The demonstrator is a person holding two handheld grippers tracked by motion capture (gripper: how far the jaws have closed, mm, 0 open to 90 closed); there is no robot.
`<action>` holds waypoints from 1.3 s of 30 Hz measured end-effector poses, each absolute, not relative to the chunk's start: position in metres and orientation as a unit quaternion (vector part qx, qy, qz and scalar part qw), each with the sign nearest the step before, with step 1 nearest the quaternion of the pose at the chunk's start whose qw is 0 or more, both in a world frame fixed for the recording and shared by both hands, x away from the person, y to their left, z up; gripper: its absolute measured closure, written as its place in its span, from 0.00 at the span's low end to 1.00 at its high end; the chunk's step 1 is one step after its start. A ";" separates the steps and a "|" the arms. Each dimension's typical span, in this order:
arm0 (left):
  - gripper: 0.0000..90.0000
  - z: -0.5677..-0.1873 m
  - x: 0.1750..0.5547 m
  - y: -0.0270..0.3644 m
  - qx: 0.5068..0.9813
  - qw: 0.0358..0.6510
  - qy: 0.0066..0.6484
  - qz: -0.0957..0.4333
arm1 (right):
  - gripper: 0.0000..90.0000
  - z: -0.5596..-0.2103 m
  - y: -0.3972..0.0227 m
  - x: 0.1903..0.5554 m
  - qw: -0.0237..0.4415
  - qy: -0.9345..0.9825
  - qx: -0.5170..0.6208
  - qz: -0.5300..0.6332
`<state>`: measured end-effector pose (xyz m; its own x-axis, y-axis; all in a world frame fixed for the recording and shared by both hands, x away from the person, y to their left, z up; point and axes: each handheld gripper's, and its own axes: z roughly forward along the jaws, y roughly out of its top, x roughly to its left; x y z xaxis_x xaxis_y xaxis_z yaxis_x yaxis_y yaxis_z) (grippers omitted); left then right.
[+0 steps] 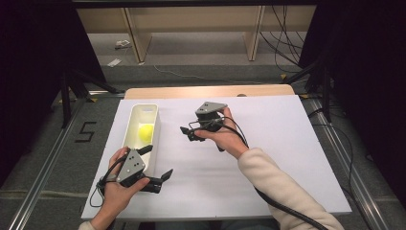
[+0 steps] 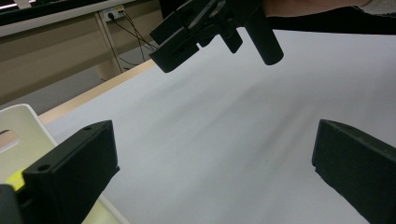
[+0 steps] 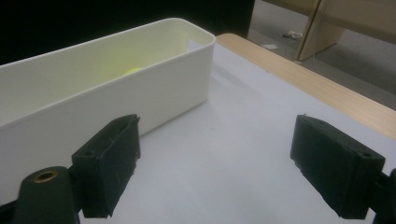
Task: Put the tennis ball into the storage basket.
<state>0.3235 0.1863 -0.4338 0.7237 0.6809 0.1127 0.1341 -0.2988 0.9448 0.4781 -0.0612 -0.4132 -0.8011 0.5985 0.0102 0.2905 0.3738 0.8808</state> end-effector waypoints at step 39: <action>0.00 -0.434 0.323 0.187 0.763 0.528 0.269 0.259 | 0.19 -0.423 -0.149 0.459 0.187 0.796 0.320 0.478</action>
